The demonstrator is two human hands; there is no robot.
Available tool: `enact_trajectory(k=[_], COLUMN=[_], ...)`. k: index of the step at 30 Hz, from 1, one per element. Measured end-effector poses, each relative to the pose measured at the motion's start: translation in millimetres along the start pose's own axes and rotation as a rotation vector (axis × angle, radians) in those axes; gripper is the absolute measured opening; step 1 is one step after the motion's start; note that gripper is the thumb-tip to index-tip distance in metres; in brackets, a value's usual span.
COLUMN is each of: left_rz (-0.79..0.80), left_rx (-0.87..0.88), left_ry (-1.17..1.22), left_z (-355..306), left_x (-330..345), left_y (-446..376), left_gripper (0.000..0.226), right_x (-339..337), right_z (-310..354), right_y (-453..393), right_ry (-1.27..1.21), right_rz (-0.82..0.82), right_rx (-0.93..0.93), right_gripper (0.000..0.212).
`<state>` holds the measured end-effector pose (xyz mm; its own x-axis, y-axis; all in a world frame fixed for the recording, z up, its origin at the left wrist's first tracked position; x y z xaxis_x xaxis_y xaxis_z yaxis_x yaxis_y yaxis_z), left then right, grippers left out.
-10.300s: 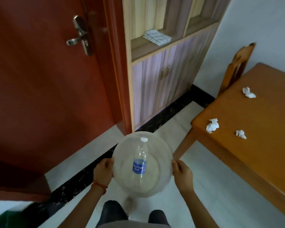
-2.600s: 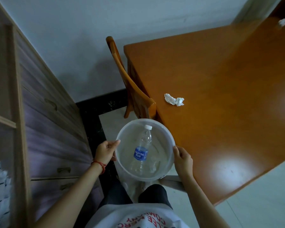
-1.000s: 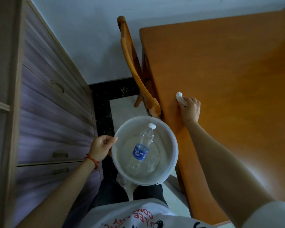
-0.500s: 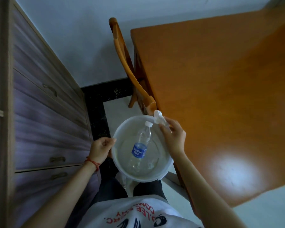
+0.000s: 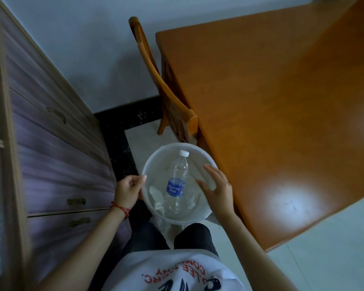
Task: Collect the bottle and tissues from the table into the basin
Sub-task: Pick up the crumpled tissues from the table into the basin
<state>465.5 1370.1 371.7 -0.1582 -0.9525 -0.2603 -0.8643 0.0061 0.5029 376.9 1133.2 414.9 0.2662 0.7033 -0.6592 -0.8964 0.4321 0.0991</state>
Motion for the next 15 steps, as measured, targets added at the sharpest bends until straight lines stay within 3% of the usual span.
enact_trajectory(k=[6,10,15], left_rz=[-0.052,-0.095,-0.203], left_rx=[0.042,0.045,0.015], left_ry=[-0.023,0.013,0.071], left_z=[0.3,10.3,33.5], left_x=[-10.9,-12.0,-6.1], left_y=[18.3,36.6,68.9], left_gripper=[0.019,0.012,0.011], right_x=[-16.2,-13.9,-15.9], right_z=[-32.9,-47.7,-62.9], right_y=[8.5,13.7,17.4], right_ry=[0.047,-0.090,-0.097], right_rz=[-0.073,0.074,0.199], right_rx=[0.190,0.277,0.202], right_gripper=[0.043,0.038,0.030])
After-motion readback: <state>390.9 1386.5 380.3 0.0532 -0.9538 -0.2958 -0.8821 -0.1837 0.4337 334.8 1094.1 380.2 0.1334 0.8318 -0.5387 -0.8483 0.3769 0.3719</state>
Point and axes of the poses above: each hand's wrist, its own y-axis away from the middle knuckle, its own x-axis out of the palm, z = x × y, the point moved 4 cm from there along -y, towards the middle knuckle, and after that the axes turned 3 degrees about y, right-handed, at the moved point
